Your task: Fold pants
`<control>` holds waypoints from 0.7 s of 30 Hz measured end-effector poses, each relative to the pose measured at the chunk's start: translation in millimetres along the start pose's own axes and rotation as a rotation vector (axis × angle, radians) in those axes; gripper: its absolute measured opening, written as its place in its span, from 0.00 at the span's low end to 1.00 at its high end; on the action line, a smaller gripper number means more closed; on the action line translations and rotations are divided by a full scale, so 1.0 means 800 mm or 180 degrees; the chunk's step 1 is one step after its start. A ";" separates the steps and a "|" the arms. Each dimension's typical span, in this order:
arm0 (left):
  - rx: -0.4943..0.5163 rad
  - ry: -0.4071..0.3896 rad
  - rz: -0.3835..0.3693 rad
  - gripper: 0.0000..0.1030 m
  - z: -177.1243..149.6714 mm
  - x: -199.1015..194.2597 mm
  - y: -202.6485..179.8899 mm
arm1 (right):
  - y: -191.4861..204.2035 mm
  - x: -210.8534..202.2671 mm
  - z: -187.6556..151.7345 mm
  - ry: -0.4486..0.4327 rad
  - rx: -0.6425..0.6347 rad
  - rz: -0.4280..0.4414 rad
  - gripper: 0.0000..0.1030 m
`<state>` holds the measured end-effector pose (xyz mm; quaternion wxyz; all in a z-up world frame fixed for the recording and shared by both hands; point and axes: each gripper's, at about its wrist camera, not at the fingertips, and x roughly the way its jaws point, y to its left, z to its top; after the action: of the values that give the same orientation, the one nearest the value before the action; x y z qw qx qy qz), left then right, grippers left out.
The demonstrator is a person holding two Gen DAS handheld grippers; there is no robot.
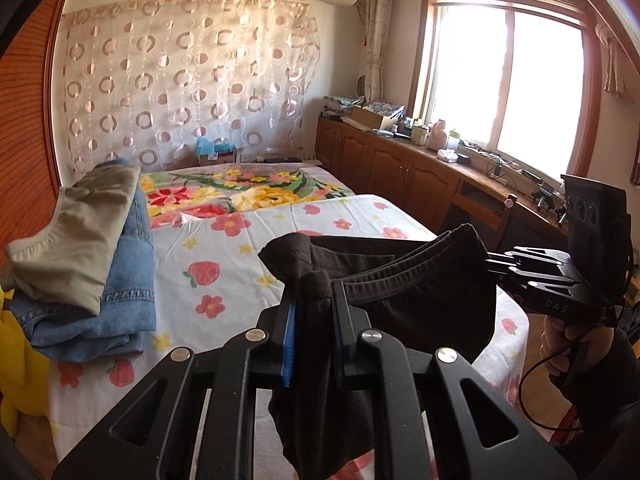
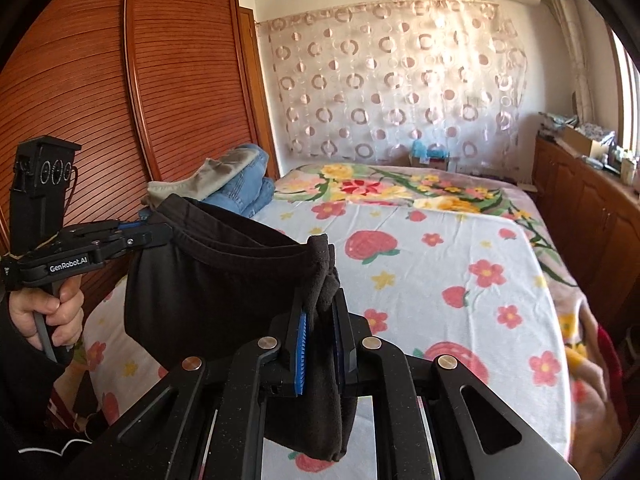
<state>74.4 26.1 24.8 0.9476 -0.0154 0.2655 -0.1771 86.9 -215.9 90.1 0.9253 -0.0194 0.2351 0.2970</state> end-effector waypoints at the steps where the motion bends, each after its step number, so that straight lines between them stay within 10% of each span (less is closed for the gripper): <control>1: 0.0024 -0.0023 0.0002 0.16 0.003 -0.002 -0.003 | 0.000 -0.006 0.000 -0.0022 -0.0003 -0.0010 0.10; 21: 0.0173 -0.0165 0.0043 0.16 0.025 -0.004 -0.020 | 0.000 -0.013 -0.001 -0.0201 -0.0097 -0.0086 0.10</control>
<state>76.9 11.2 45.4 0.9554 0.0076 0.2360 -0.1775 79.2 -221.5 94.1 0.9358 -0.0273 0.2009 0.2884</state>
